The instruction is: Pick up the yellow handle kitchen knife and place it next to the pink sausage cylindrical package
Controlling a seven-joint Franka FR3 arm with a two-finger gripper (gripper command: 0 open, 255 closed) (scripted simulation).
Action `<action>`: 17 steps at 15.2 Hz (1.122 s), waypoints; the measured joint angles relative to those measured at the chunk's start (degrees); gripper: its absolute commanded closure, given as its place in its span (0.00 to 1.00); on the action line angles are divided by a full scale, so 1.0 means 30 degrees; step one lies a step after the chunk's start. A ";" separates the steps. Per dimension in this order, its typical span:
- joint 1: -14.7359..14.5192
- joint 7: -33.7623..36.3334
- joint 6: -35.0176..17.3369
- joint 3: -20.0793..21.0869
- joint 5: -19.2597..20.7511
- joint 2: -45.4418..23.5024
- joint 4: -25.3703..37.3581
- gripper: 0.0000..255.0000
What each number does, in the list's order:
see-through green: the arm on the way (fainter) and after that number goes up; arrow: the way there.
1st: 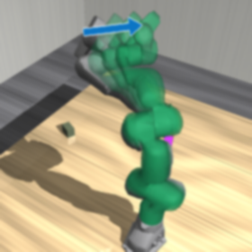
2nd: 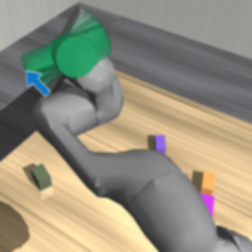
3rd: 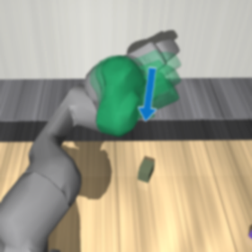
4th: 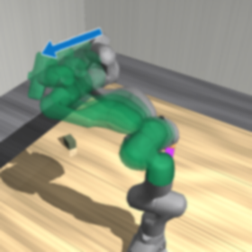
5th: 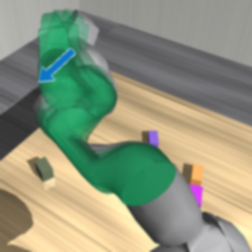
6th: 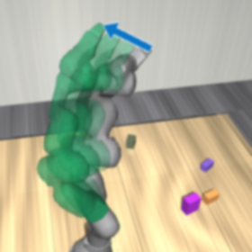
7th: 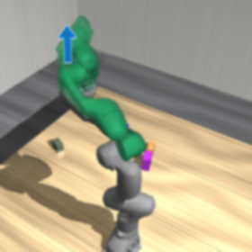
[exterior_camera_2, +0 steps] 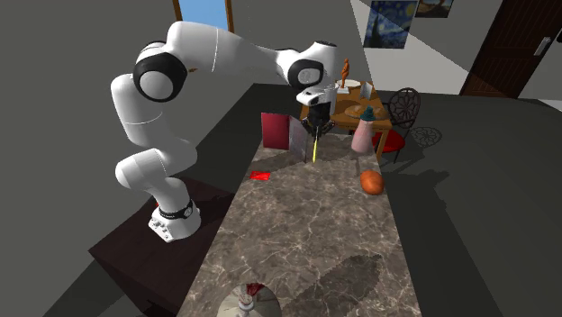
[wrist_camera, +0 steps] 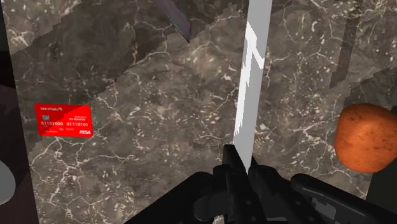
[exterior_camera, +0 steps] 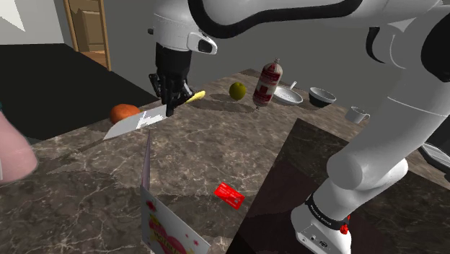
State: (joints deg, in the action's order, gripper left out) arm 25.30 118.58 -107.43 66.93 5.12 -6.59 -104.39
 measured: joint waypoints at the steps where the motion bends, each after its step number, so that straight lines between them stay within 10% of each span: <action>1: -0.0006 -0.0025 0.0276 -0.0005 0.0014 -0.0020 0.0288 1.00; 17: -0.0504 0.0228 0.4414 0.0119 0.0296 -0.0395 0.4585 1.00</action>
State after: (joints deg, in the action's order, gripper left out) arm 23.79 119.27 -94.19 67.28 6.00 -7.77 -90.64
